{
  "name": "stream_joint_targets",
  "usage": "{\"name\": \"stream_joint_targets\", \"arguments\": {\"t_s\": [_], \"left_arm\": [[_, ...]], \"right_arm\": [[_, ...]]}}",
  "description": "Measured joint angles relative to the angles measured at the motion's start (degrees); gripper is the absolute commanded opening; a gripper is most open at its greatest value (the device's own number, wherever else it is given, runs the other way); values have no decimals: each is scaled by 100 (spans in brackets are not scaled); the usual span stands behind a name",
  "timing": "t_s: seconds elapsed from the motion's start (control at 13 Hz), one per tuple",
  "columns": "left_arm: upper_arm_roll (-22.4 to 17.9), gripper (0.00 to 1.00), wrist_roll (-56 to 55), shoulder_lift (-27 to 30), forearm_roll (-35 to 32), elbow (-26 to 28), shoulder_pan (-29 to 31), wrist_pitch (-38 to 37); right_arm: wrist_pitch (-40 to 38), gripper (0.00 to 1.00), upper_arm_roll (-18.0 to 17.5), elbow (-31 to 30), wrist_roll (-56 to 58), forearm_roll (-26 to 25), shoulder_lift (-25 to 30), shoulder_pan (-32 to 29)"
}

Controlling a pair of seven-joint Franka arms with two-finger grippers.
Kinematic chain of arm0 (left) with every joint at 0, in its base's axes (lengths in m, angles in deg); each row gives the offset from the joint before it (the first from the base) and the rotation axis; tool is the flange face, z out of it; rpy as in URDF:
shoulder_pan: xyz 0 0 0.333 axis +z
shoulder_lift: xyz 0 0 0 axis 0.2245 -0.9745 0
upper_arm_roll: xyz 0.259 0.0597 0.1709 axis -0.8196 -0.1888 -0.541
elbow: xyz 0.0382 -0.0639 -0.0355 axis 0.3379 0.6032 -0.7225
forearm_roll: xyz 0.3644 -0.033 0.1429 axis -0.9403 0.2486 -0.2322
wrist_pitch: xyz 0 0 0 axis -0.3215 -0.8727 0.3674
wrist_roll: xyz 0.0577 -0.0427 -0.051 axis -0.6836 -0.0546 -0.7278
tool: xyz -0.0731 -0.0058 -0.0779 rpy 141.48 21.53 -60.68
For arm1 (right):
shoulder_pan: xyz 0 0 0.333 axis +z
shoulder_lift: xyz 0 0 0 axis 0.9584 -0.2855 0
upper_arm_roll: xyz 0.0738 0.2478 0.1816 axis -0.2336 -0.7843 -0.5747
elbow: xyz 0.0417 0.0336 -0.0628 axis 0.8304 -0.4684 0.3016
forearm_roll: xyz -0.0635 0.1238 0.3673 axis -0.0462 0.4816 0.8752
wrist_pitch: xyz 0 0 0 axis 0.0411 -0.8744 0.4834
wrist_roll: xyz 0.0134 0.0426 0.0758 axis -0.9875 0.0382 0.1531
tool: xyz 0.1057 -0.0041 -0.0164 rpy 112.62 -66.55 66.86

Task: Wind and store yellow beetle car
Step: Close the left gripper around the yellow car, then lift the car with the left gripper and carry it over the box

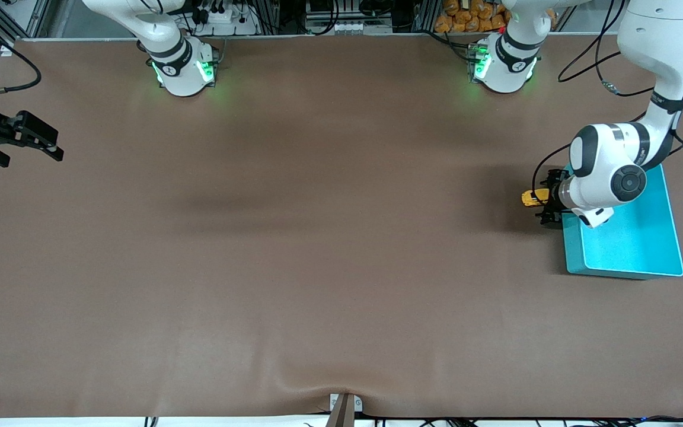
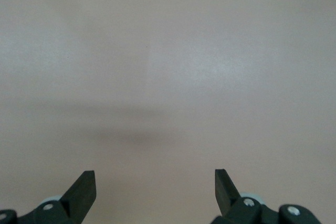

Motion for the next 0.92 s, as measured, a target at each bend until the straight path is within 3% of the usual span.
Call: {"name": "stream_joint_targets", "arguments": {"t_s": [0.31, 0.54, 0.92], "left_arm": [[-23, 98, -10, 0, -92, 102, 126, 204], [-22, 68, -10, 0, -98, 122, 161, 244], [-4, 37, -10, 3, -144, 146, 157, 240]], "right_arm": [[20, 100, 4, -3, 7, 0, 0, 6], [22, 100, 6, -4, 7, 0, 0, 7], [21, 100, 8, -4, 7, 0, -8, 9]]}}
